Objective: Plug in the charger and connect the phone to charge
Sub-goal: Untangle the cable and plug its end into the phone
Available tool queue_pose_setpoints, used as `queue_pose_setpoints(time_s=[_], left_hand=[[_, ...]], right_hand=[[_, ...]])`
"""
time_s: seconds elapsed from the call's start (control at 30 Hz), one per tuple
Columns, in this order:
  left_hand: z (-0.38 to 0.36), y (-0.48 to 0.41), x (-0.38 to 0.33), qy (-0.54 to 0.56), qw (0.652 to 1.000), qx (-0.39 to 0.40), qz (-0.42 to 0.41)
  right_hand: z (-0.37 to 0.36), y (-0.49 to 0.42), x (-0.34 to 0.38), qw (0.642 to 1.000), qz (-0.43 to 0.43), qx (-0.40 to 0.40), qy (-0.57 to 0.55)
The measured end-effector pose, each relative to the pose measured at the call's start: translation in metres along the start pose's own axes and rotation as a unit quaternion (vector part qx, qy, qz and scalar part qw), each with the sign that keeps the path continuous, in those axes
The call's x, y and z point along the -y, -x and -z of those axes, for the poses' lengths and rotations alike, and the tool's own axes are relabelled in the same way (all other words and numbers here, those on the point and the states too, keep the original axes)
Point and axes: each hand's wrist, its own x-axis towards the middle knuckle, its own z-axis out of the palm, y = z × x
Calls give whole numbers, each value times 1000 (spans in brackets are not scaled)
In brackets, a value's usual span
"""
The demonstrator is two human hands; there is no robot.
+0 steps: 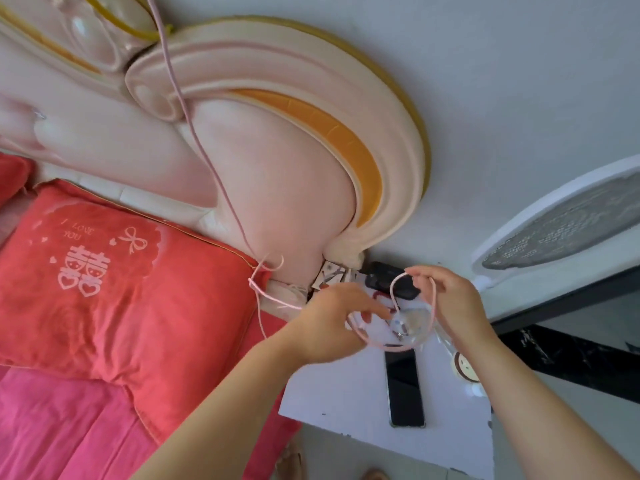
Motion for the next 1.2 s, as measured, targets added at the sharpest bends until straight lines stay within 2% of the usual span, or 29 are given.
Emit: queue_pose_setpoints(time_s=[0.07, 0.17, 0.23, 0.27, 0.3, 0.33, 0.4, 0.47, 0.57, 0.6, 0.67, 0.77, 0.83, 0.9, 1.03, 1.2], left_hand=[[-20, -6, 12, -42, 995, 91, 28], [-36, -15, 30, -11, 960, 239, 146], [-37, -19, 41, 82, 914, 338, 210], [-37, -21, 45, 169, 891, 354, 228], [-37, -23, 49, 276, 866, 338, 243], [-39, -25, 52, 385, 836, 291, 260], [-44, -35, 52, 520, 785, 162, 296], [-48, -46, 47, 571, 761, 63, 302], [-51, -57, 29, 628, 734, -46, 254], [-53, -58, 23, 628, 737, -67, 244], [-59, -55, 12, 585, 776, -65, 227], [-80, -44, 0, 487, 845, -43, 216], [-97, -36, -4, 446, 867, -33, 218], [-114, -27, -5, 410, 884, -17, 223], [-139, -17, -5, 380, 894, 0, 237], [-155, -15, -3, 330, 919, 14, 217]], right_hand=[[2, 2, -2, 992, -34, 31, -116], [8, 5, -6, 965, -87, 81, -235], [12, 8, -8, 946, -107, 124, -280], [14, 10, -10, 941, -112, 140, -288], [16, 12, -13, 939, -111, 155, -287], [17, 15, -15, 939, -104, 172, -279], [16, 23, -20, 945, -81, 210, -239], [11, 32, -29, 957, -52, 234, -163], [3, 46, -49, 970, -31, 239, -32], [1, 50, -54, 972, -33, 234, -1], [0, 54, -66, 979, -63, 194, 4], [3, 49, -69, 977, -117, 98, -147], [9, 43, -62, 944, -127, 100, -289], [15, 39, -57, 923, -119, 81, -358], [20, 45, -59, 953, -85, 51, -286], [22, 63, -69, 961, -72, 32, -263]])
